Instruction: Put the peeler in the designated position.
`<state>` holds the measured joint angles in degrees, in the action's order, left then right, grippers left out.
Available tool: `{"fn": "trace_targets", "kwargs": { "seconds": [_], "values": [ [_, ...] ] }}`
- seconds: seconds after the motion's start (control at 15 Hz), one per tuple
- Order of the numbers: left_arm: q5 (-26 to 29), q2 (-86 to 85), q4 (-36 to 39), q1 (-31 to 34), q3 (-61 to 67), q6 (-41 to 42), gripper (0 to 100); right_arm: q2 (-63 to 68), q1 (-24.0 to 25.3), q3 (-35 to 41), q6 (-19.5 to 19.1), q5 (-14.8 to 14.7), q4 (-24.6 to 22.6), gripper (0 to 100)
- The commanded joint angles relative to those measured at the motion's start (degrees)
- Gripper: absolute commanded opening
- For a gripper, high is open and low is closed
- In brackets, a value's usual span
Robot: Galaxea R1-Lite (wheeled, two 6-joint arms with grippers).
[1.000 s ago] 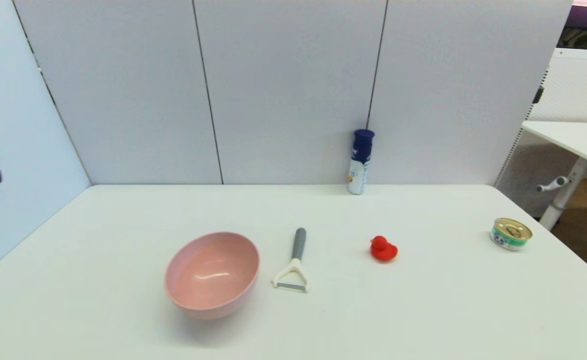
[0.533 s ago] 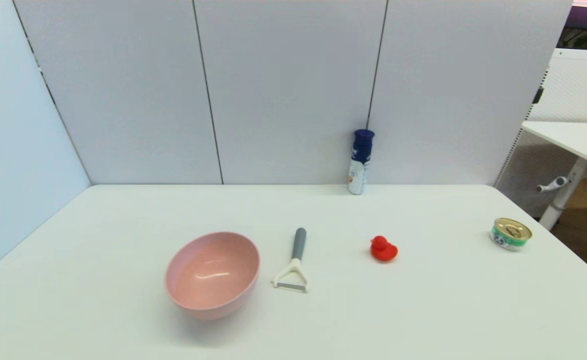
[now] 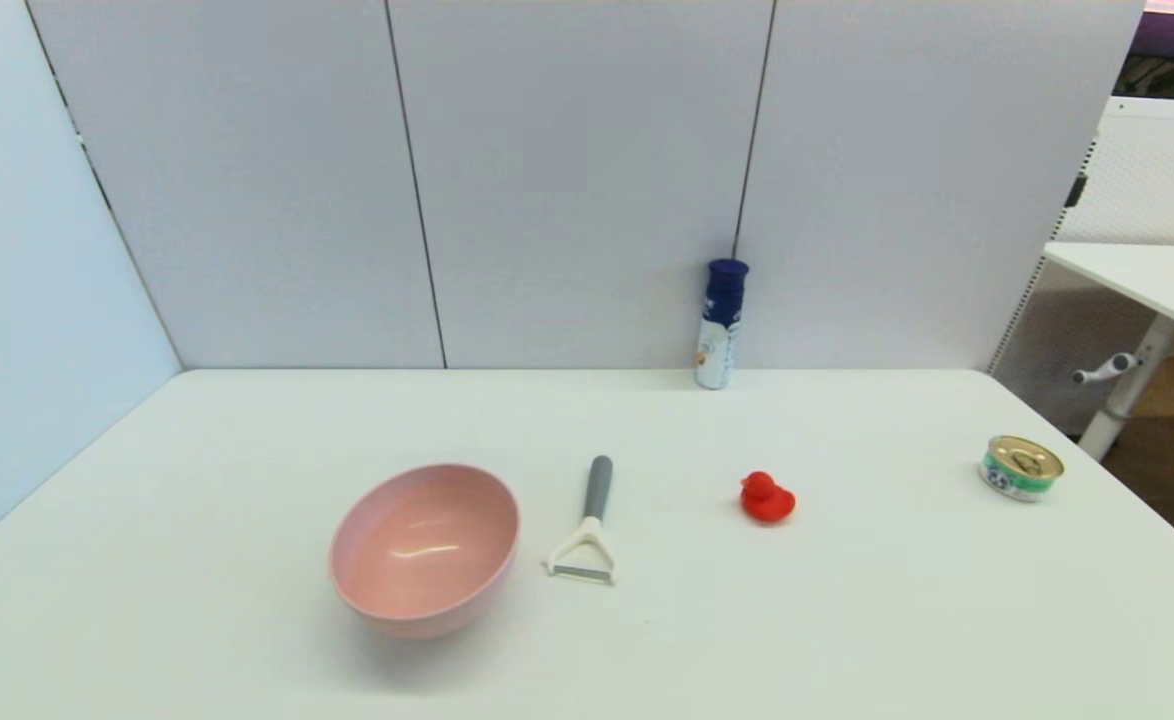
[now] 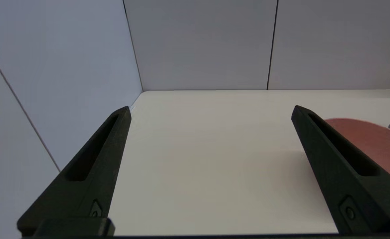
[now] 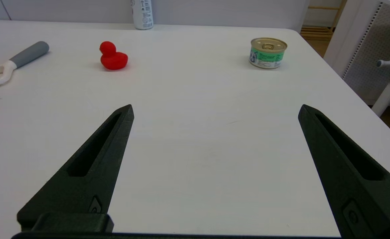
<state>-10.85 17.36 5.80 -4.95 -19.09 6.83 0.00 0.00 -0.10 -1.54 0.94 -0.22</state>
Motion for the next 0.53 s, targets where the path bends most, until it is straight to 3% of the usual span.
{"fn": "trace_targets", "kwargs": {
  "seconds": [0.07, 0.53],
  "values": [
    [0.21, -1.28, 3.25, 1.26, 4.85, -0.23, 100, 0.0, 0.09, 0.01, -0.05, 0.03, -0.04, 100],
    [1.97, -4.62, 4.13, 3.72, 12.32, -1.03, 100, 0.0, 0.09, 0.01, -0.05, 0.03, -0.04, 100]
  ]
}}
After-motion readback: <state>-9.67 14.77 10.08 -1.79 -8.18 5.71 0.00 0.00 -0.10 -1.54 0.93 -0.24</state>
